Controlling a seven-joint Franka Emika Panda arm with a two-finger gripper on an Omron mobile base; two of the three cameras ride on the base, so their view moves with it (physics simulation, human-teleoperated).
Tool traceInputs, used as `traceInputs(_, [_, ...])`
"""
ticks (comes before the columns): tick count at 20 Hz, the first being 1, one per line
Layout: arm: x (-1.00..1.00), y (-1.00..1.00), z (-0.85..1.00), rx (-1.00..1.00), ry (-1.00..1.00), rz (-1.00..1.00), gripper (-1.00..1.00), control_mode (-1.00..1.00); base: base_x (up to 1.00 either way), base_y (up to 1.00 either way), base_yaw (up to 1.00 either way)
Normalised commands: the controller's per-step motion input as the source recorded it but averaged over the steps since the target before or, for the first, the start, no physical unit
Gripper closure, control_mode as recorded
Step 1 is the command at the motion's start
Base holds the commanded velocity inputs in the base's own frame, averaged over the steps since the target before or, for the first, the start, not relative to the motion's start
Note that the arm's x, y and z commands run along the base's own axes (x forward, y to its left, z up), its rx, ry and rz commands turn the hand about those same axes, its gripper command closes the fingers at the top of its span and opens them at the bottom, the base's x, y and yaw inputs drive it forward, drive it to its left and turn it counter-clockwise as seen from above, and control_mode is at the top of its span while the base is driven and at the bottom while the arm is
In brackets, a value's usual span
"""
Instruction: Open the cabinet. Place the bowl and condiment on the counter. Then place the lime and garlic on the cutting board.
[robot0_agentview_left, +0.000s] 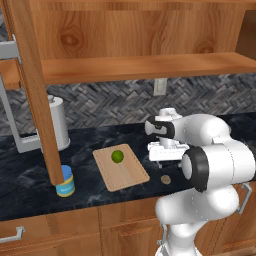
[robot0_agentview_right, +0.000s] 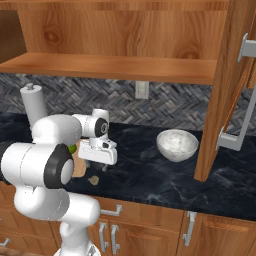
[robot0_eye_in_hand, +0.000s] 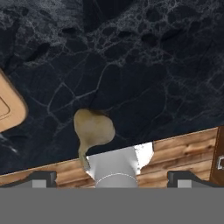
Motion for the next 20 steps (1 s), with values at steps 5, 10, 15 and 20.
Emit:
traceInputs(5, [0.17,0.0,-0.22,0.0,0.0,0.0,-1.0,-1.0,0.0,0.0,0.0])
traceInputs(10, [0.02,0.0,-0.16,0.0,0.0,0.0,-1.0,-1.0,0.0,0.0,0.0])
traceInputs(15, [0.0,0.0,-0.13,0.0,-0.01,0.0,-1.0,-1.0,0.0,0.0,0.0])
traceInputs(20, [-0.14,0.0,-0.09,0.0,-0.02,0.0,-1.0,-1.0,0.0,0.0,0.0])
